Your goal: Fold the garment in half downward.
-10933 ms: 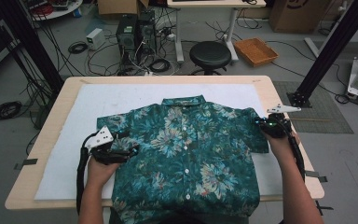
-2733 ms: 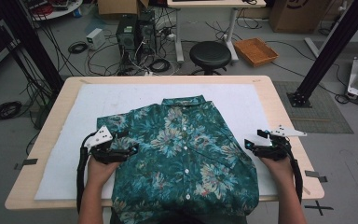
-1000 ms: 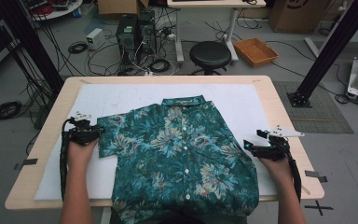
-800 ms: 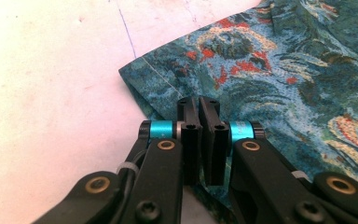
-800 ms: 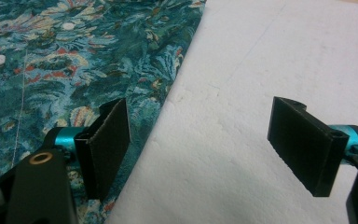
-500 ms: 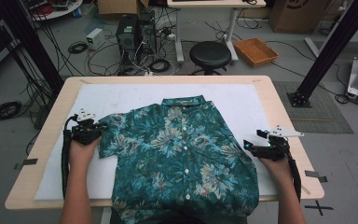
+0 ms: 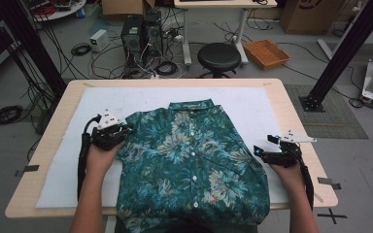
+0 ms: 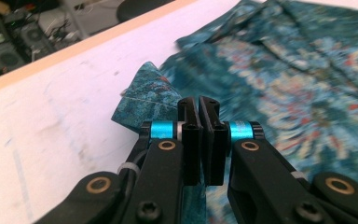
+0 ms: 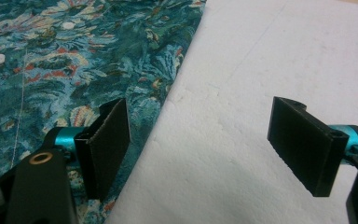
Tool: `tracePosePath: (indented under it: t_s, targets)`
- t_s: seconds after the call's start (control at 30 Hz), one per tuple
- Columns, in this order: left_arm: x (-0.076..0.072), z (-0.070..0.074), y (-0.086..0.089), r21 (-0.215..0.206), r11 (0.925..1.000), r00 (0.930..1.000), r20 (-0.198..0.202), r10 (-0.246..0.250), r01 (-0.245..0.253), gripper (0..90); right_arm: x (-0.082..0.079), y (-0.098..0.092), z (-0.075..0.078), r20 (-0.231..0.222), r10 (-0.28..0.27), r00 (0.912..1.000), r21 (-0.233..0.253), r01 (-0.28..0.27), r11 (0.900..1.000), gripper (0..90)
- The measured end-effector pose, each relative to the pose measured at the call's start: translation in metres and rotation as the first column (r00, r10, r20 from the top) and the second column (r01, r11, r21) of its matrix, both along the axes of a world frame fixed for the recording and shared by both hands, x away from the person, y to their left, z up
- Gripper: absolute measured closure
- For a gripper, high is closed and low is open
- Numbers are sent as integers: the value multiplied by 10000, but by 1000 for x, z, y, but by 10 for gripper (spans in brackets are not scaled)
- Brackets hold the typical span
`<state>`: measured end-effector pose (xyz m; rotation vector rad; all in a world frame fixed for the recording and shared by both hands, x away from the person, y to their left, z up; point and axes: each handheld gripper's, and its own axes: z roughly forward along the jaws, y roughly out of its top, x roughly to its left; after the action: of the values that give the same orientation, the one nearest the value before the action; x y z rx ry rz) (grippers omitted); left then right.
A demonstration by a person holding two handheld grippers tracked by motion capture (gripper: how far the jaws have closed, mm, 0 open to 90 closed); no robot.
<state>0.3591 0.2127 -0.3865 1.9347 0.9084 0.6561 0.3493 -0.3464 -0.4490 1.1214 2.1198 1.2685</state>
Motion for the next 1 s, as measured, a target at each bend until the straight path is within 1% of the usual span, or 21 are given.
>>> tracePosePath:
  t_s: [0.07,0.1,0.17,0.2,0.23,0.33,0.43,0.57,0.63,0.7,0.73,0.8,0.87,0.9,1.0]
  targets:
    - [-2,2,-7,185,9995,9997,33,-252,251,876,0,0,0,-1,11,10000,14,-11,10000,216]
    - [-3,2,-12,142,9994,9995,78,-316,315,876,0,0,0,20,13,10000,5,-13,10000,216]
    - [-3,2,-19,248,9982,9985,26,-552,552,876,0,0,0,0,6,10000,-5,-6,10000,215]
    - [-3,2,-22,306,9976,9980,5,-626,626,876,0,0,0,5,6,10000,-10,-6,10000,216]
    - [-4,2,-27,450,9966,9976,12,-699,697,876,0,0,0,4,4,10000,-5,-4,10000,215]
    - [-5,0,-39,639,9940,9960,-32,-890,890,876,0,0,0,20,7,10000,-13,-7,10000,215]
    - [-7,-2,-51,656,9916,9937,-63,-1117,1118,876,0,0,0,17,7,10000,-11,-7,10000,216]
    - [-11,-6,-68,913,9863,9905,-33,-1376,1374,875,0,0,0,-5,7,10000,24,-7,10000,215]
    - [-13,-10,-76,868,9834,9873,-87,-1589,1590,874,0,0,0,-17,13,10000,15,-13,10000,216]
    - [-15,-12,-83,972,9795,9843,-100,-1760,1762,859,0,0,0,-1,10,10000,-12,-10,10000,215]
    - [-15,-12,-84,1016,9782,9835,-111,-1807,1809,815,0,0,0,7,17,10000,19,-17,10000,215]
    - [-16,-12,-84,1008,9797,9849,-192,-1723,1734,730,0,0,0,37,30,10000,21,-30,10000,216]
    - [-16,-10,-80,1057,9824,9881,-142,-1531,1538,707,0,-1,0,25,39,10000,31,-39,10000,216]
    - [-17,-9,-76,969,9854,9901,-159,-1394,1403,703,0,-1,0,39,44,10000,24,-45,10000,215]
    - [-17,-8,-66,991,9890,9939,-219,-1083,1100,694,0,0,0,7,39,10000,33,-39,10000,216]
